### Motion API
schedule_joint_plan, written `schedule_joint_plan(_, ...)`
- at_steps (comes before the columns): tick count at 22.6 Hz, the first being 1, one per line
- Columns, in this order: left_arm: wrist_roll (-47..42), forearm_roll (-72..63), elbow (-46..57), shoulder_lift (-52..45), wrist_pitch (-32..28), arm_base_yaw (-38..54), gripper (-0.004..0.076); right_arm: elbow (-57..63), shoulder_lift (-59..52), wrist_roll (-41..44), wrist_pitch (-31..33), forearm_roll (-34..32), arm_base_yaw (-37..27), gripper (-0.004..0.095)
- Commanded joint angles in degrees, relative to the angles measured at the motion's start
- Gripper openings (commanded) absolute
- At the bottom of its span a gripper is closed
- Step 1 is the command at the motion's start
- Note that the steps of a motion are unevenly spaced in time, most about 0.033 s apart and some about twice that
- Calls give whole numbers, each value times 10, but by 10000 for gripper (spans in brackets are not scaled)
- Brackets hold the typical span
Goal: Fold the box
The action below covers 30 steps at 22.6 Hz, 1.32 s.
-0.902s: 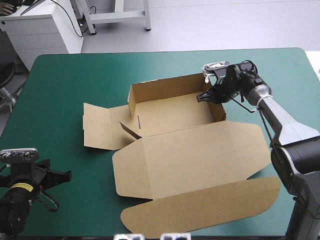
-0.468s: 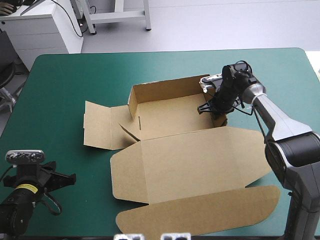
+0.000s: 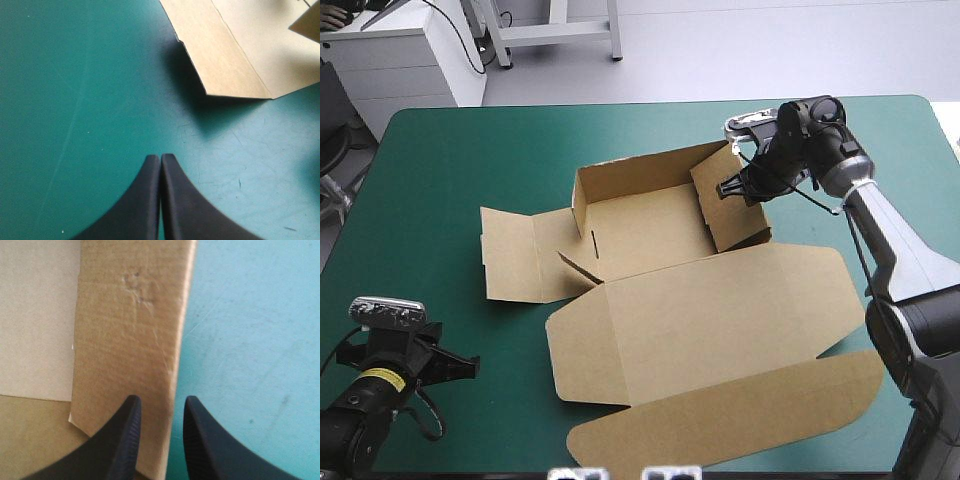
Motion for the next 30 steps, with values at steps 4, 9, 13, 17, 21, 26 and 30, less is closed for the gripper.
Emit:
schedule_joint_plan(4, -8, 5, -17, 1, -40, -4, -9, -19, -54, -5, 10, -10, -2, 293)
schedule_joint_plan(9, -8, 5, -17, 1, -40, -4, -9, -19, -48, -8, 10, -13, -2, 293)
schedule_joint_plan(13, -8, 5, -17, 1, -40, -4, -9, -19, -10, -20, -2, -11, -2, 293)
schedule_joint_plan(17, -8, 5, -17, 1, -40, -4, -9, -19, 42, -22, -8, -7, -2, 292)
schedule_joint_plan(21, -8, 5, -17, 1, -40, -4, -9, -19, 62, -18, -5, 9, -2, 142)
schedule_joint_plan(26, -8, 5, -17, 1, -40, -4, -9, -22, 52, -8, 10, -16, -2, -19)
schedule_joint_plan(30, -16, 6, -17, 1, -46, -4, -9, -26, 22, -2, 10, -21, -2, -18)
